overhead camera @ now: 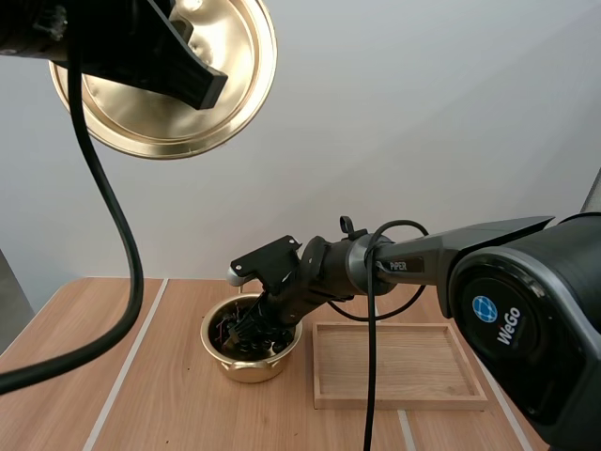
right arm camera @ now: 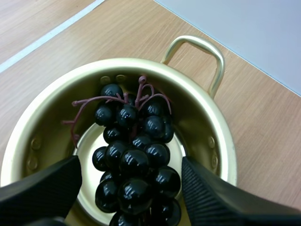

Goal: Open the lid, put the grape in the pot, and close it

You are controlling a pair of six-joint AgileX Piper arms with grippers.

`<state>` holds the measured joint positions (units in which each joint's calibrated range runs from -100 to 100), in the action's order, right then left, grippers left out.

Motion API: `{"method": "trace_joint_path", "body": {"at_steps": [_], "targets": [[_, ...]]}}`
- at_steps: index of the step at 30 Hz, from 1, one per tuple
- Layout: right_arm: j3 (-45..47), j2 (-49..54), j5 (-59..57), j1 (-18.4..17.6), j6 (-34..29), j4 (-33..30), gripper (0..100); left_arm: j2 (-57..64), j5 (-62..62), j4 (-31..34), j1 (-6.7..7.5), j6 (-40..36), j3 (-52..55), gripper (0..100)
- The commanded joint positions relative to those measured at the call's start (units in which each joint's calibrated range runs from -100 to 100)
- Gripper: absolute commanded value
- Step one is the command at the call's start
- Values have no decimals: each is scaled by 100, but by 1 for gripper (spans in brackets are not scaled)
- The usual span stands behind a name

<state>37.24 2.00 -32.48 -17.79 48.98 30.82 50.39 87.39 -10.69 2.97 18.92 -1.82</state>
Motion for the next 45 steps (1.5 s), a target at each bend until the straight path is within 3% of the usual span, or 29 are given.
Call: {"method": "trace_joint_path", "body": {"at_steps": [1, 7, 9, 13, 14, 21, 29, 35, 45], "targets": [[-30, 195, 5, -4, 55, -19, 100, 34, -6, -15, 0, -51, -48, 0], [-30, 832, 103, -4, 55, -19, 99, 34, -6, -15, 0, -51, -48, 0], [-30, 1049, -60, -4, 55, -19, 74, 34, -6, -15, 0, -51, -48, 0], [-30, 1419, -632, -4, 55, -45, 6, 34, -6, -15, 0, -51, -48, 0], [-30, 1473, -792, -4, 55, -74, 0, 34, -6, -15, 0, -51, -48, 0], [10, 1518, -1477, -4, 22, -323, 0, 34, -8, -5, 0, -51, -48, 0], [23, 1133, -1436, -4, 22, -389, 0, 34, -8, 31, 0, -51, -48, 0], [23, 441, -826, -4, -157, -864, 0, 34, -8, 31, 0, -51, -48, 0], [23, -339, 300, -4, -186, -1103, 0, 34, -8, 31, 0, -51, -48, 0]]}}
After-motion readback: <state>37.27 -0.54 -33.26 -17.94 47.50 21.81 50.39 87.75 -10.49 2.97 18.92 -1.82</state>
